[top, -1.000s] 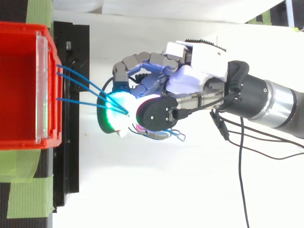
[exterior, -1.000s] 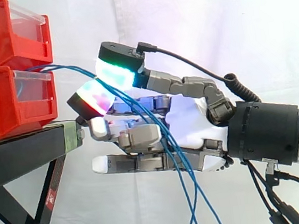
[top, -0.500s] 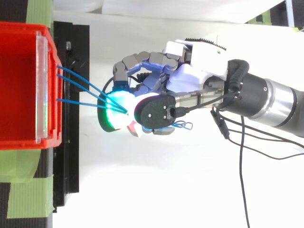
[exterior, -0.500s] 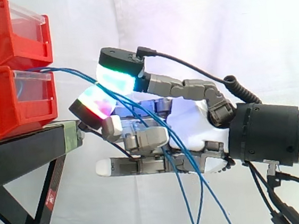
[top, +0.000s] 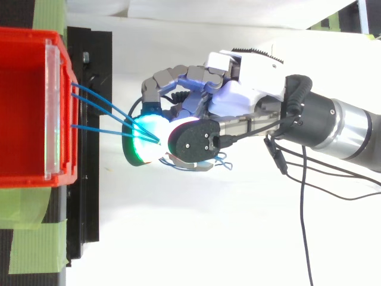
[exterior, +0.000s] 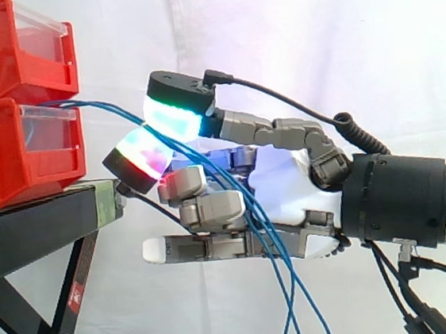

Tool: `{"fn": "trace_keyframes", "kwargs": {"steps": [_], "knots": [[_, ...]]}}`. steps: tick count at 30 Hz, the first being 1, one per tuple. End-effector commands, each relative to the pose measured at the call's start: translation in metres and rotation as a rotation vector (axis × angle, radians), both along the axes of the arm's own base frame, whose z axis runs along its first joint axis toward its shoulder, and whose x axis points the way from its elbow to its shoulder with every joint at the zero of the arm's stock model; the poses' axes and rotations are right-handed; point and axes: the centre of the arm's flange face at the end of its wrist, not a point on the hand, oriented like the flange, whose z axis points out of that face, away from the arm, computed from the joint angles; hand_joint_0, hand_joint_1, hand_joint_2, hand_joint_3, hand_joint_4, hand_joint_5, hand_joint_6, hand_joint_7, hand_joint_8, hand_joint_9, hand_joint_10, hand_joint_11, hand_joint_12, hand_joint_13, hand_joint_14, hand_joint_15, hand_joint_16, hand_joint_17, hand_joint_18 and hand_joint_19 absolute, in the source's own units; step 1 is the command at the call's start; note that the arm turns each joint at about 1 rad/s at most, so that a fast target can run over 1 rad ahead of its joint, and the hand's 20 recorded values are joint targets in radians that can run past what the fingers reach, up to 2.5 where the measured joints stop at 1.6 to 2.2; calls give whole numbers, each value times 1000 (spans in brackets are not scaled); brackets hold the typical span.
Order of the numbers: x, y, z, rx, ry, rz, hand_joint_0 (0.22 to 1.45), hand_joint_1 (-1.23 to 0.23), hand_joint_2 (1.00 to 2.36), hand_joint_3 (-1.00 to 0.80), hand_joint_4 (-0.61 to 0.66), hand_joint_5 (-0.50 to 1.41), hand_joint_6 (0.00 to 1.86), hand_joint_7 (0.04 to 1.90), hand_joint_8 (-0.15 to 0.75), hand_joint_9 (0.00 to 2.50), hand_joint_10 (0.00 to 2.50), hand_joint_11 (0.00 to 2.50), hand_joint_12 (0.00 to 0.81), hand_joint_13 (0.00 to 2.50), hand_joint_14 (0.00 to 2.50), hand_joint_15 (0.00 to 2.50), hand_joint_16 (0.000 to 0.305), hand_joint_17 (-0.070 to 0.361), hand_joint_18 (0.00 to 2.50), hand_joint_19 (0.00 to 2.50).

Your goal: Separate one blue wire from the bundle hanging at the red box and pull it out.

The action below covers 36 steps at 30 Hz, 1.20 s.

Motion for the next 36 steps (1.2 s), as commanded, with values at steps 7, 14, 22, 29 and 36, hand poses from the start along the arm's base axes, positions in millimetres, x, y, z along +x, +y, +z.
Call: {"fn": "trace_keyframes", "kwargs": {"steps": [7,14,22,29,36], "knots": [[0,-1,0,0,0,-1,644,-720,1029,-75,161,-190,797,1118,319,1242,15,1722,338,1323,78,1667,51,114,552,615],[0,-1,0,0,0,-1,644,-718,1028,-80,159,-192,800,1109,319,1099,3,1620,329,1327,102,1626,51,114,548,615],[0,-1,0,0,0,-1,645,-714,1028,-80,164,-194,801,1116,344,871,12,1302,336,1390,286,1483,51,115,546,608],[0,-1,0,-2,0,-2,645,-704,1028,-85,171,-197,806,1103,337,930,11,1363,314,1336,1354,991,50,114,601,648],[0,-1,0,-2,0,-2,644,-699,1028,-87,170,-199,809,1095,338,935,11,1374,306,1272,1924,743,50,113,694,775]]}}
